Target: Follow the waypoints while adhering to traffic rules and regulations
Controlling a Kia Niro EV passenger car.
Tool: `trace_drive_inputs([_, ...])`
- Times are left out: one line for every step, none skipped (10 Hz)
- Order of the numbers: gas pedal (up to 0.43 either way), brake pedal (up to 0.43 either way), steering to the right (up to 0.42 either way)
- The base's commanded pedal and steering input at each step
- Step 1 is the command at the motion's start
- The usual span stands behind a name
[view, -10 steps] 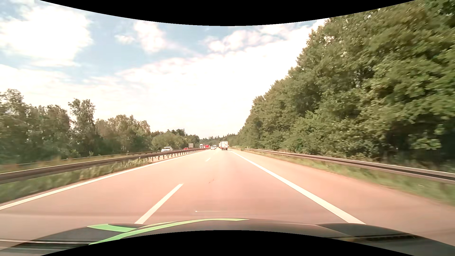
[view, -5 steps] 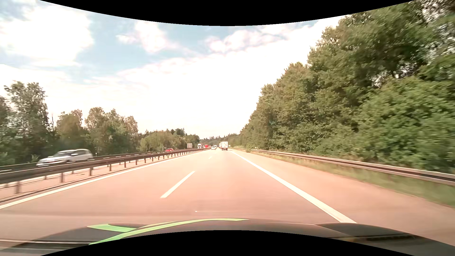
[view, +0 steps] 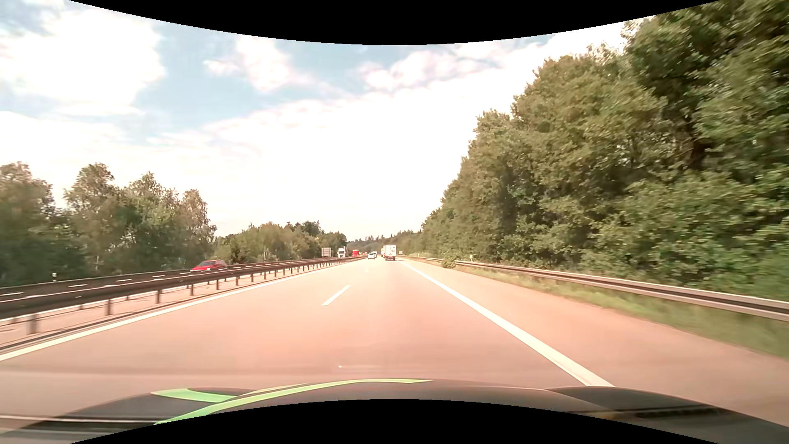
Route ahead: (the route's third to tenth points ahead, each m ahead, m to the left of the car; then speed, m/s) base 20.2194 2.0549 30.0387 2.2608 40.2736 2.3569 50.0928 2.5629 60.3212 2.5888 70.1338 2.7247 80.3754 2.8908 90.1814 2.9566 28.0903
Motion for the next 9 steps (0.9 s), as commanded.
trace_drive_inputs([0.169, 0.000, -0.005])
trace_drive_inputs([0.169, 0.000, -0.005])
trace_drive_inputs([0.169, 0.000, -0.005])
trace_drive_inputs([0.169, 0.000, -0.004])
trace_drive_inputs([0.169, 0.000, -0.004])
trace_drive_inputs([0.157, 0.000, -0.004])
trace_drive_inputs([0.157, 0.000, -0.004])
trace_drive_inputs([0.150, 0.000, -0.004])
trace_drive_inputs([0.150, 0.000, -0.004])
